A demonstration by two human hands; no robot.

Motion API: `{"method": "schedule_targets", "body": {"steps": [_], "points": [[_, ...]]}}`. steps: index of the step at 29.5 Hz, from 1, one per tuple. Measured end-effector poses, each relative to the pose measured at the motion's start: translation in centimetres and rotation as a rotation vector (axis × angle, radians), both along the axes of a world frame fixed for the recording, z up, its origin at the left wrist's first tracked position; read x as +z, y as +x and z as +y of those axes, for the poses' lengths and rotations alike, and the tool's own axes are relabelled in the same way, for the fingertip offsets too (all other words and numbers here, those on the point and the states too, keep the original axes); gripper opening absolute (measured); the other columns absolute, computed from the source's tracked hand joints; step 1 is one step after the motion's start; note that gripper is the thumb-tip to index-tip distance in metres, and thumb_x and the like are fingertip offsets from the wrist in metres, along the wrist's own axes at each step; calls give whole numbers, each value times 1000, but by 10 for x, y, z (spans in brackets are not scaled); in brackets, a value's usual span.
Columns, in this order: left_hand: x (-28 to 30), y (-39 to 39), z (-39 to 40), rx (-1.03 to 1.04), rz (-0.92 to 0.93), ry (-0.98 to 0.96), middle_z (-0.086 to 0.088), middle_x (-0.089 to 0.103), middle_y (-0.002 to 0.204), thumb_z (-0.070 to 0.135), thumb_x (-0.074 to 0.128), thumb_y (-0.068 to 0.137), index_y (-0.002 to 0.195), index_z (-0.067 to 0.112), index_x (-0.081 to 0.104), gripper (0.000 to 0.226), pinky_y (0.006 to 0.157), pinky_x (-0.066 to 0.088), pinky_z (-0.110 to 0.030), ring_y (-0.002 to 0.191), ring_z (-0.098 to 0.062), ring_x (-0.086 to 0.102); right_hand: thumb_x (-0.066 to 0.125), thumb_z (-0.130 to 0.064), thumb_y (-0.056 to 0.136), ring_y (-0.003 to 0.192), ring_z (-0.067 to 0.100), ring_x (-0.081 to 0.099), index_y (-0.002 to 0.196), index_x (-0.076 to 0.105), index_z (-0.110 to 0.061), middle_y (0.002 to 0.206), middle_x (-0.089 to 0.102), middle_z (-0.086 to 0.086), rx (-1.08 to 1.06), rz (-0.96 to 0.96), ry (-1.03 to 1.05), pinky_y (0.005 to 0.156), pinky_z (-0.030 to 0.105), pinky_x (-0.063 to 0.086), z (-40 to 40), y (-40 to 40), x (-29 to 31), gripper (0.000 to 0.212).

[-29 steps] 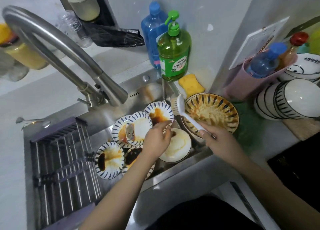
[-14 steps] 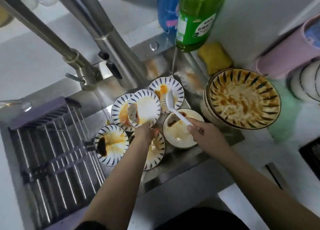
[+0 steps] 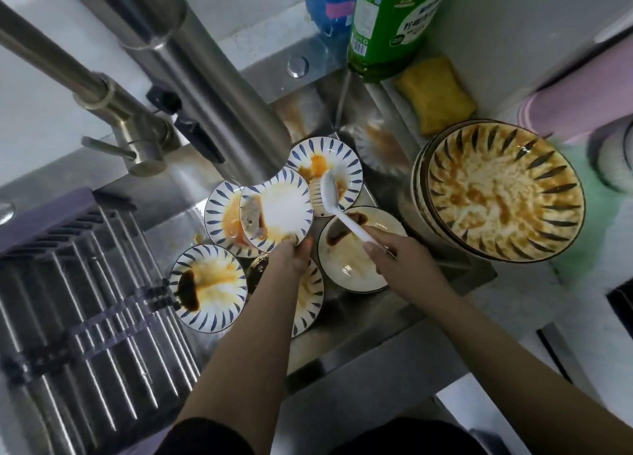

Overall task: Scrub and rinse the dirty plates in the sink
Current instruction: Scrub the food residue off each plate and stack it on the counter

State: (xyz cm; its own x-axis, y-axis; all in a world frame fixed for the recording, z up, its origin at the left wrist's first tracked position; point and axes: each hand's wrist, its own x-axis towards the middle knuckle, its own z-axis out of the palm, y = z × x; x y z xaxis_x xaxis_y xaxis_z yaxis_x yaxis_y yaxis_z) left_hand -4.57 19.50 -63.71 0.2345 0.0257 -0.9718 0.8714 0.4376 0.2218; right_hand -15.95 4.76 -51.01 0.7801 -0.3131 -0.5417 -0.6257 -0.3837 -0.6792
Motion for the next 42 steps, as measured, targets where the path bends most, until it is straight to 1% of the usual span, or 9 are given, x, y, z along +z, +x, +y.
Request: {"method": "schedule_targets", "body": {"steps": [7, 10, 13, 16, 23, 28, 33, 38, 42], "points": [[30, -1, 5, 209, 202, 6, -19, 56, 125, -1, 47, 97, 131, 0, 51, 35, 48, 56, -37, 114, -35, 56, 49, -28, 97, 70, 6, 56, 133, 55, -31, 72, 57, -16, 16, -8, -9, 64, 24, 44, -2, 0, 12, 36], [45, -7, 6, 161, 174, 13, -18, 55, 129, -2, 39, 99, 131, -3, 49, 34, 79, 56, -35, 118, -33, 56, 49, -28, 97, 69, 5, 55, 132, 55, -30, 71, 56, -16, 25, -24, -13, 62, 22, 41, -3, 1, 16, 36], [64, -17, 20, 40, 116, 48, -20, 62, 98, 0, 35, 101, 124, -4, 49, 27, 49, 55, -24, 75, -30, 70, 50, -28, 96, 65, 4, 53, 133, 55, -28, 70, 53, -17, 51, -51, -24, 59, 19, 39, 0, 0, 27, 37], [79, -20, 40, -130, 26, 234, -20, 67, 76, -2, 37, 97, 119, -2, 50, 26, 38, 52, -27, 45, -29, 65, 49, -29, 97, 66, 9, 58, 133, 55, -28, 73, 57, -13, 86, -64, -31, 57, 23, 46, 3, -2, 41, 37], [141, -34, 80, -729, -346, 847, -23, 62, 110, 16, 38, 100, 126, -7, 42, 35, 65, 50, -34, 84, -35, 64, 52, -30, 95, 73, 8, 57, 131, 58, -26, 78, 55, -17, 152, -65, -17, 79, 38, 55, 16, -9, 50, 37], [184, -45, 104, -839, -625, 1072, -13, 53, 84, 18, 36, 101, 109, -3, 44, 23, 64, 35, -33, 77, -32, 55, 50, -32, 96, 70, 5, 52, 132, 57, -29, 86, 54, -13, 286, -37, -69, 69, 23, 40, 28, -10, 60, 37], [201, -55, 115, -778, -756, 1018, -8, 53, 84, 33, 32, 104, 108, 2, 45, 33, 63, 33, -30, 73, -26, 51, 48, -32, 97, 81, 12, 57, 133, 54, -31, 98, 64, -7, 468, 30, -142, 76, 28, 48, 43, -7, 81, 36], [200, -70, 125, -500, -752, 803, -6, 56, 105, 37, 29, 104, 117, 6, 53, 41, 77, 32, -27, 97, -22, 51, 38, -32, 100, 83, 17, 61, 140, 42, -37, 103, 67, -4, 656, -45, -384, 62, 28, 43, 79, -1, 112, 40], [200, -80, 131, -286, -723, 609, -9, 62, 106, 43, 28, 102, 101, 17, 56, 38, 86, 49, -38, 94, -23, 56, 34, -21, 99, 70, 18, 55, 143, 33, -39, 79, 59, -5, 948, -148, -605, 56, 29, 42, 107, -9, 143, 48]]}}
